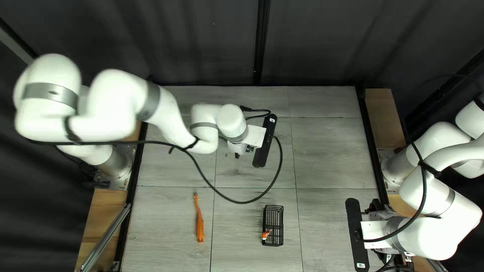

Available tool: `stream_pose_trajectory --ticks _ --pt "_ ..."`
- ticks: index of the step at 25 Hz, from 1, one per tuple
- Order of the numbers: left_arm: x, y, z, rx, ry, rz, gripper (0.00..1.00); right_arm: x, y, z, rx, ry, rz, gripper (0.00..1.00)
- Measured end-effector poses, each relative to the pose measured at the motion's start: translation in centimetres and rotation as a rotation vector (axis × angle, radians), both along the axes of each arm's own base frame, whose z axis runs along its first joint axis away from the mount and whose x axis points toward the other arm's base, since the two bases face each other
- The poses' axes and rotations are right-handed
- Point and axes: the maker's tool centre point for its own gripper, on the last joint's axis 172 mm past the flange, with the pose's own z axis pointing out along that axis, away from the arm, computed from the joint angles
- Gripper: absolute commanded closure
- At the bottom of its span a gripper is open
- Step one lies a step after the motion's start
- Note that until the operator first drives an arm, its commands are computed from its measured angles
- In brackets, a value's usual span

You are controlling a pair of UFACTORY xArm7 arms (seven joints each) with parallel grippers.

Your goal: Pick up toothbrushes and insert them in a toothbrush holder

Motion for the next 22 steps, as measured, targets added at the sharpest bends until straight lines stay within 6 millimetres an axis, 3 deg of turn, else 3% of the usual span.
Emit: stream_pose_trajectory --ticks 5,8,15,22 --pt "-0.7 -1.8 3.5 -0.018 0.013 -0.265 1.00 0.0 0.0 0.0 0.000 0.000 0.000 0.00" --pt "-1.1 -2.3 5.0 -0.042 0.004 -0.325 1.00 0.0 0.0 0.0 0.000 0.000 0.000 0.00" --pt "-1.1 -3.1 4.9 -0.040 -0.005 -0.370 1.00 0.0 0.0 0.0 0.000 0.000 0.000 0.00" --pt "-0.7 -9.3 2.9 -0.004 0.011 -0.798 1.00 0.0 0.0 0.0 0.000 0.000 0.000 0.00"
